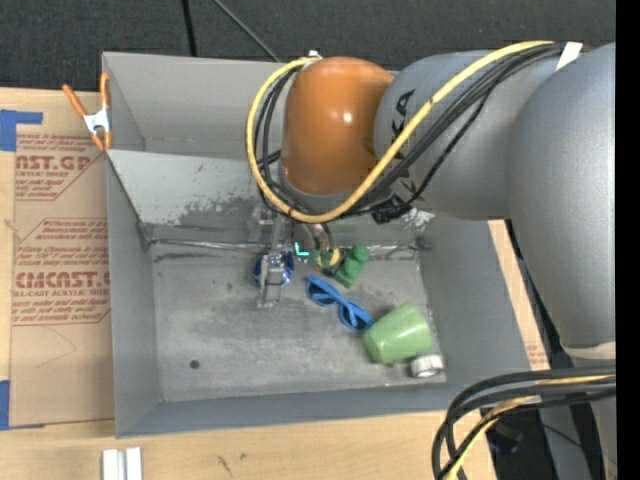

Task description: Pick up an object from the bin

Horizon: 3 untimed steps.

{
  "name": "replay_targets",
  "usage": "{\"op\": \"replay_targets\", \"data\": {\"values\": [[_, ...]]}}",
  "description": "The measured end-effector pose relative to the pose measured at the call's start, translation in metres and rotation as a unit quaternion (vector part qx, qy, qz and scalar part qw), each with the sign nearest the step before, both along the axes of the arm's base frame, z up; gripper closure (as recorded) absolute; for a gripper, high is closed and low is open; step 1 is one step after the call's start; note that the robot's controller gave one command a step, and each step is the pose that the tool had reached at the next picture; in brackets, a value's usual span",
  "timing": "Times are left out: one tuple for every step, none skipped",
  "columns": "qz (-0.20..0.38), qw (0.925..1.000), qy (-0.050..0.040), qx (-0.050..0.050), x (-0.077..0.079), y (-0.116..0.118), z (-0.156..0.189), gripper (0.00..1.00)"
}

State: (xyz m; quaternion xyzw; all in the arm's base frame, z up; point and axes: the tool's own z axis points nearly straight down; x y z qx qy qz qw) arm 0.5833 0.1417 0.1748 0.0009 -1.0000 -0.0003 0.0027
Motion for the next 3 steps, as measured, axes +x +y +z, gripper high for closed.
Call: {"op": "replay_targets", "data": {"values": [[0.046,0.9989,-0.0055,0.000,-0.003,-0.072,-0.106,0.00],[0.048,0.9989,-0.0032,0.000,-0.003,-0.069,-0.102,1.00],[0.067,0.9977,-0.0085,0.000,-0.017,-0.063,0.058,1.00]]}}
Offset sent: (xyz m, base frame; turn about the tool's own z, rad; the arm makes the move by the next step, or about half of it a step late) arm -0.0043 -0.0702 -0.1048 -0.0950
